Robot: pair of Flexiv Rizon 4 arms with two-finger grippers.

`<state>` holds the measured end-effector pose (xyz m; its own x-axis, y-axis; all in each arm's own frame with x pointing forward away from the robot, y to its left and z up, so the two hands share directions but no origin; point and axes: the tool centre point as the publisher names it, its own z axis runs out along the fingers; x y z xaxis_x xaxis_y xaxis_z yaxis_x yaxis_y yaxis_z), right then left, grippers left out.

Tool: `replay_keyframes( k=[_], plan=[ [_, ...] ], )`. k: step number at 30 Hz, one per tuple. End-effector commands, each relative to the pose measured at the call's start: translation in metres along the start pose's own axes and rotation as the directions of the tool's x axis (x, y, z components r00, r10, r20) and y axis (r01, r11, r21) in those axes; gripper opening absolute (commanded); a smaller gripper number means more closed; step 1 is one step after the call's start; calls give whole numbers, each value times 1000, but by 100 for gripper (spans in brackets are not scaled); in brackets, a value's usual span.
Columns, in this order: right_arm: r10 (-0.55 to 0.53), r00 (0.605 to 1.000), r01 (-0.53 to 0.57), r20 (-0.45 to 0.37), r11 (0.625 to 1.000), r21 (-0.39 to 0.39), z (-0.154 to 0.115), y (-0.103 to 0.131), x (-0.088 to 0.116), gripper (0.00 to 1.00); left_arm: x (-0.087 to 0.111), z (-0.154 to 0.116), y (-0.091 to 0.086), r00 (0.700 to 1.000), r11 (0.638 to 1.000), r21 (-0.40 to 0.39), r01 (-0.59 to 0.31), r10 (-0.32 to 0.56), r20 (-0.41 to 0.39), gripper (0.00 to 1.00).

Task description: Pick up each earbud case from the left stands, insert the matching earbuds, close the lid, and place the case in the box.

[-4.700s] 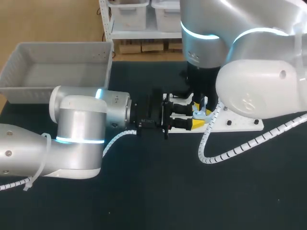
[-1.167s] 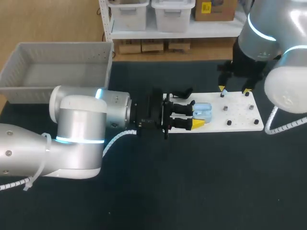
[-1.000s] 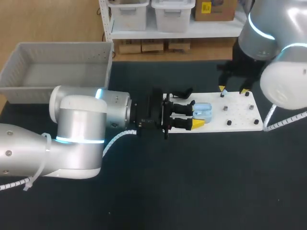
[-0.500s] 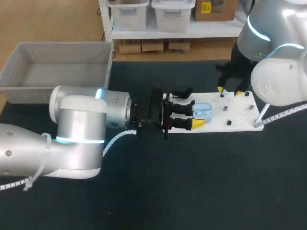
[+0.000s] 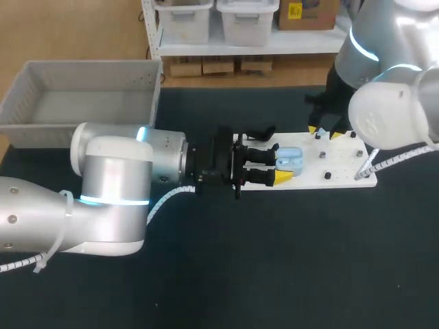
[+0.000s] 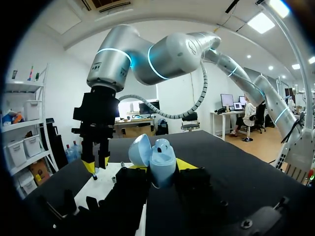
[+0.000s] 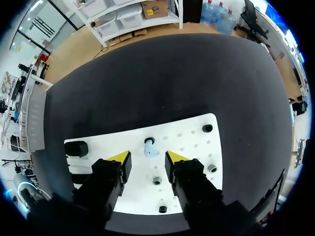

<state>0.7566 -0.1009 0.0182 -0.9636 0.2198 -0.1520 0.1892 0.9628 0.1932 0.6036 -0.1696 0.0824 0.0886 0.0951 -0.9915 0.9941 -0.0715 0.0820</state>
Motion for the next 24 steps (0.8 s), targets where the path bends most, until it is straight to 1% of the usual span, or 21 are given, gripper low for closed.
replay_keyframes(
  k=[1,3,7,18,24],
  plan=[
    [2,1000,-2,-4,1000,-5,2,-2,-1,42,1,0,-2,1000,1000,-9,-4,4,4,0],
    [4,1000,-4,-5,1000,-7,2,-2,-1,39,1,0,-2,1000,1000,-9,-4,4,4,0],
    [6,1000,-6,-7,1000,-11,3,-3,0,39,1,0,-2,1000,1000,-9,-4,4,4,0],
    [4,1000,-4,-2,1000,-16,4,-1,0,33,1,0,-2,1000,1000,-9,-4,4,4,0],
    [12,1000,-12,-4,1000,-15,8,-2,-4,34,1,0,-2,1000,1000,-9,-4,4,4,0]
  ],
)
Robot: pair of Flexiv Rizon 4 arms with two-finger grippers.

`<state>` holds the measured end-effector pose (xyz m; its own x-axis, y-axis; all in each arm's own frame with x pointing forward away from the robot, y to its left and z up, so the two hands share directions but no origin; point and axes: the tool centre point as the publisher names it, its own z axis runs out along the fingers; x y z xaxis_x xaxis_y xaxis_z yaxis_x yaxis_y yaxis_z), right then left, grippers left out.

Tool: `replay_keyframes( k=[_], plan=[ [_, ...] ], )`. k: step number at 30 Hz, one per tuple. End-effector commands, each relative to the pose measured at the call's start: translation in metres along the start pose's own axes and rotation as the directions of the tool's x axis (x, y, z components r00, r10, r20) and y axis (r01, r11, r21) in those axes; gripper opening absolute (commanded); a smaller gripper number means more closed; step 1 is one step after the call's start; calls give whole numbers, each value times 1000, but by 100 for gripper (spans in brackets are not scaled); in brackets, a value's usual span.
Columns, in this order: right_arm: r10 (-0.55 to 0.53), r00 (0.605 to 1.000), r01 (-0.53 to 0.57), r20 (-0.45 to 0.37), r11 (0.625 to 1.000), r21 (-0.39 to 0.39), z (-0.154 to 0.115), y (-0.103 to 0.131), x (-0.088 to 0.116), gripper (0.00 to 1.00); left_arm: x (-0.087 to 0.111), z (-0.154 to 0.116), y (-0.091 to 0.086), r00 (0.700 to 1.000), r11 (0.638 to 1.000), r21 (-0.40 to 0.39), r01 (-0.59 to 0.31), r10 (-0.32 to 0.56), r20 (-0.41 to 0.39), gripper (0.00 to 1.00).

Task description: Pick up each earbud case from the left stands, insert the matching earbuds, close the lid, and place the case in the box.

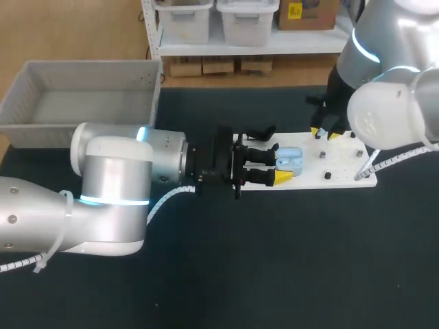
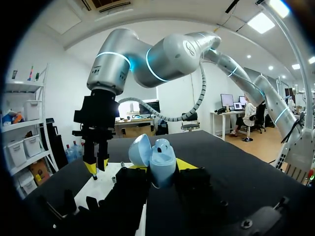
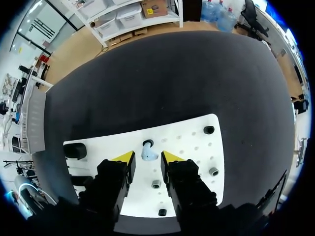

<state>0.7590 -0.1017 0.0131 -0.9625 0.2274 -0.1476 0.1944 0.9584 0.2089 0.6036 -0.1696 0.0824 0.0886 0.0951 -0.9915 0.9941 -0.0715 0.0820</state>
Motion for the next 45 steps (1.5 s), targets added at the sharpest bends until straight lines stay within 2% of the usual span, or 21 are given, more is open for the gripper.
replay_keyframes(
  k=[1,8,9,12,14,22,26,37,45],
  plan=[
    [5,1000,-5,-2,1000,0,3,-1,-2,33,1,0,-2,1000,1000,-9,-4,4,4,0],
    [-1,1000,1,-1,1000,0,2,-2,-3,29,1,0,-2,1000,1000,-9,-4,4,4,0],
    [-2,1000,2,-1,1000,0,2,-2,-3,23,1,0,-2,1000,1000,-9,-4,4,4,0],
    [-8,1000,8,-2,1000,7,4,-1,-3,14,1,0,-2,1000,1000,-9,-4,4,4,0],
    [-10,1000,10,-3,1000,7,4,0,-2,0,1,0,-2,1000,1000,-9,-4,4,4,0],
    [-13,1000,14,-5,1000,11,4,2,-2,0,1,0,-2,1000,1000,-9,-4,4,4,0],
    [-17,1000,17,-4,1000,8,-5,2,0,0,1,0,-2,1000,1000,-9,-4,4,4,0],
    [-29,1000,29,6,1000,3,-56,-10,13,0,1,0,-2,1000,1000,-9,-4,4,4,0],
    [-80,996,81,50,997,-16,-129,-11,43,0,1,0,-2,1000,1000,-9,-4,4,4,0]
  ],
)
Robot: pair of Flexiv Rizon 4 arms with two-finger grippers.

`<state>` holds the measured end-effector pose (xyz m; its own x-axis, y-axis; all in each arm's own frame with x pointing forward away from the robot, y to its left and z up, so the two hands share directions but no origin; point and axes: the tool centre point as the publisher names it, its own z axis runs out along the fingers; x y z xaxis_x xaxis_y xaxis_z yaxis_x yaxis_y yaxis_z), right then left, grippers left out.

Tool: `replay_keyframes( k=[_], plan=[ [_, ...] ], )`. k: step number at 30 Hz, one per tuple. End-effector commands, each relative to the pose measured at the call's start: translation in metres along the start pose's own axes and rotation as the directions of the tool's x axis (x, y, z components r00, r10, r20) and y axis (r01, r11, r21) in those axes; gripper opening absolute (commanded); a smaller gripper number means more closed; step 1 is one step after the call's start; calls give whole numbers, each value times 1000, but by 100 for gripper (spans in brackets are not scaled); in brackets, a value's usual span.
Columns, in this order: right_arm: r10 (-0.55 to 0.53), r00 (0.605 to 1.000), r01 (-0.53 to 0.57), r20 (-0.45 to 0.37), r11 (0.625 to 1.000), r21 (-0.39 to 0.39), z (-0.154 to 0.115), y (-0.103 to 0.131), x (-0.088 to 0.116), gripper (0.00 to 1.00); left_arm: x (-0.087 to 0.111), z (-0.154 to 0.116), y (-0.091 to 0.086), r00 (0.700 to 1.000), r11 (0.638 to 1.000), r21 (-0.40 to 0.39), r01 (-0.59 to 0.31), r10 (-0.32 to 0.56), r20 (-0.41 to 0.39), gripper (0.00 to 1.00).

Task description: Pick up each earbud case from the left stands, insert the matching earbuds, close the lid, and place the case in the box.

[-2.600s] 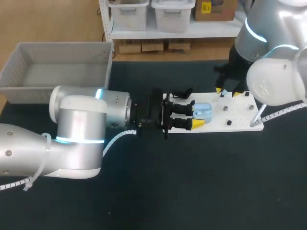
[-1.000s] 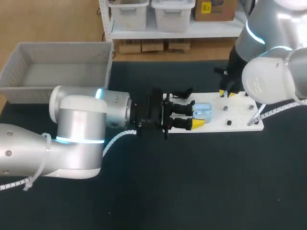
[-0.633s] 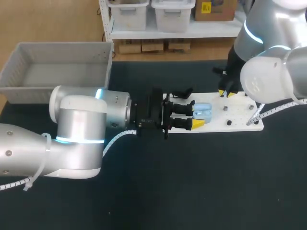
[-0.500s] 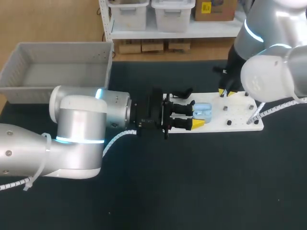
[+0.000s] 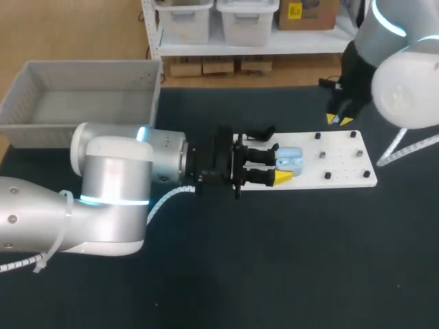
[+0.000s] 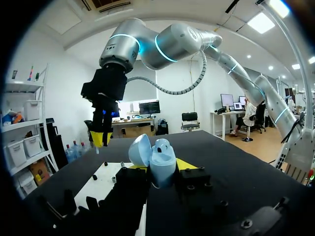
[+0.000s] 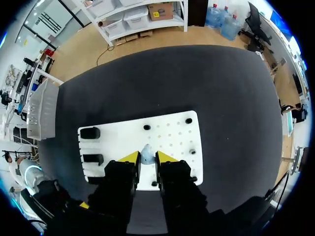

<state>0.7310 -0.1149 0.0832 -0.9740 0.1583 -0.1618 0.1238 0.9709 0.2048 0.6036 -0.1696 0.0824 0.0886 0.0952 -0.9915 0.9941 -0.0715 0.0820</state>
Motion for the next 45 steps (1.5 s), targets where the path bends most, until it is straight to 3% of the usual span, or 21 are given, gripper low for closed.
replay_keyframes(
  k=[1,6,12,21,30,45],
  plan=[
    [-16,998,17,58,1000,-11,-67,-3,35,0,1,0,-2,1000,1000,-9,-4,4,4,0],
    [-65,995,65,79,998,4,-106,10,53,0,1,0,-2,1000,1000,-9,-4,4,4,0],
    [-176,983,172,55,983,62,-130,36,87,0,1,0,-2,1000,1000,-9,-4,4,4,0],
    [-279,960,276,7,952,134,-127,74,125,0,1,0,-2,1000,1000,-9,-4,4,4,0],
    [-267,963,270,-50,957,101,-121,88,164,0,1,0,-2,1000,1000,-9,-4,4,4,0],
    [-253,967,256,-40,962,95,-119,88,165,0,1,0,-2,1000,1000,-9,-4,4,4,0]
  ],
)
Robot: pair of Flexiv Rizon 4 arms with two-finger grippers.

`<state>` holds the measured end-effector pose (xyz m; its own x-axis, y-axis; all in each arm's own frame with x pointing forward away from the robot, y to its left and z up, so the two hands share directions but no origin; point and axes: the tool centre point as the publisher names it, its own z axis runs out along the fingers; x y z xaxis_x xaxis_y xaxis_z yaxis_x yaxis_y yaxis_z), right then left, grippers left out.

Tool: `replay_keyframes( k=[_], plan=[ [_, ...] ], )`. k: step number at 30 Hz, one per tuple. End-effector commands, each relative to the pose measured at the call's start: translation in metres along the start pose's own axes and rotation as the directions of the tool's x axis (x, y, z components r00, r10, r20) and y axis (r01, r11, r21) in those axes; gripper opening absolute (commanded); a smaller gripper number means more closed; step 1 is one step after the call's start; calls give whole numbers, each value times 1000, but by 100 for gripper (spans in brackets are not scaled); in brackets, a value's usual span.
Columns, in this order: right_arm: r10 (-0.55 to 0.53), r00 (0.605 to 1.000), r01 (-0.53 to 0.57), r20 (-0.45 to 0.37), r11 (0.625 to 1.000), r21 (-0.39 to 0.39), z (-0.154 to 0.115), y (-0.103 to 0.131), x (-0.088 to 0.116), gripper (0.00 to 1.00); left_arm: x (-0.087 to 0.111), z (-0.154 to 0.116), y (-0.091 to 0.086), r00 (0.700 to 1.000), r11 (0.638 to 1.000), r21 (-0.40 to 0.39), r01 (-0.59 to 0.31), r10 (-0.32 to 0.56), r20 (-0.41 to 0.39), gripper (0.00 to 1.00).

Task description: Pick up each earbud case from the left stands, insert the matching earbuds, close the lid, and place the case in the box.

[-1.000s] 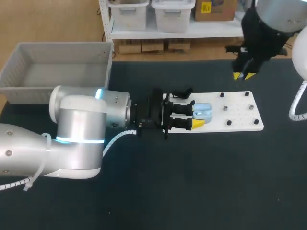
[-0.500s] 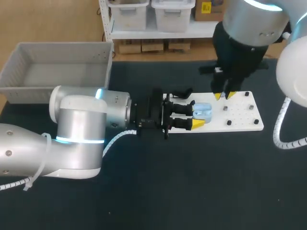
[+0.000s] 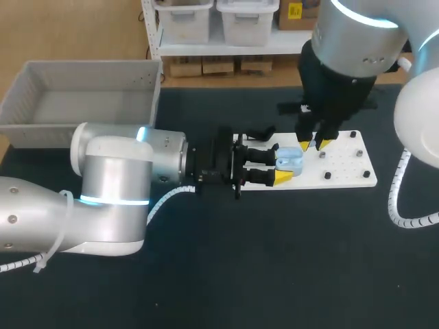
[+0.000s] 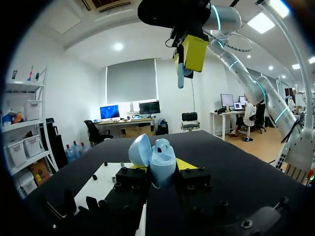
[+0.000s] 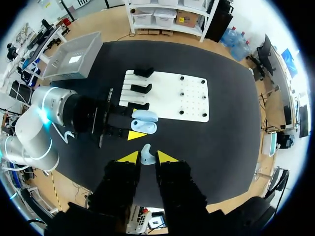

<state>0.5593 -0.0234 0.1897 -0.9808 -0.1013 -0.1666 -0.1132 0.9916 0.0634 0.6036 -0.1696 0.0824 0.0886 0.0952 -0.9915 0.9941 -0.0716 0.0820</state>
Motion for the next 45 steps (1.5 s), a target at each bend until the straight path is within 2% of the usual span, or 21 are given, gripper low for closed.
replay_keyframes(
  k=[1,4,16,28,45],
  plan=[
    [1,1000,-1,3,1000,0,0,-1,1,0,1,0,-2,1000,1000,-9,-4,4,4,0],
    [1,1000,-1,3,1000,0,0,-1,1,0,1,0,-2,1000,1000,-9,-4,4,4,0],
    [-107,994,108,-26,994,18,19,13,-5,0,1,0,-2,1000,1000,-9,-4,4,4,0],
    [-227,972,227,-56,974,-11,35,19,-9,0,1,0,-2,1000,1000,-9,-4,4,4,0],
    [-262,962,261,-75,965,-27,52,22,-10,0,1,0,-2,1000,1000,-9,-4,4,4,0]
  ],
)
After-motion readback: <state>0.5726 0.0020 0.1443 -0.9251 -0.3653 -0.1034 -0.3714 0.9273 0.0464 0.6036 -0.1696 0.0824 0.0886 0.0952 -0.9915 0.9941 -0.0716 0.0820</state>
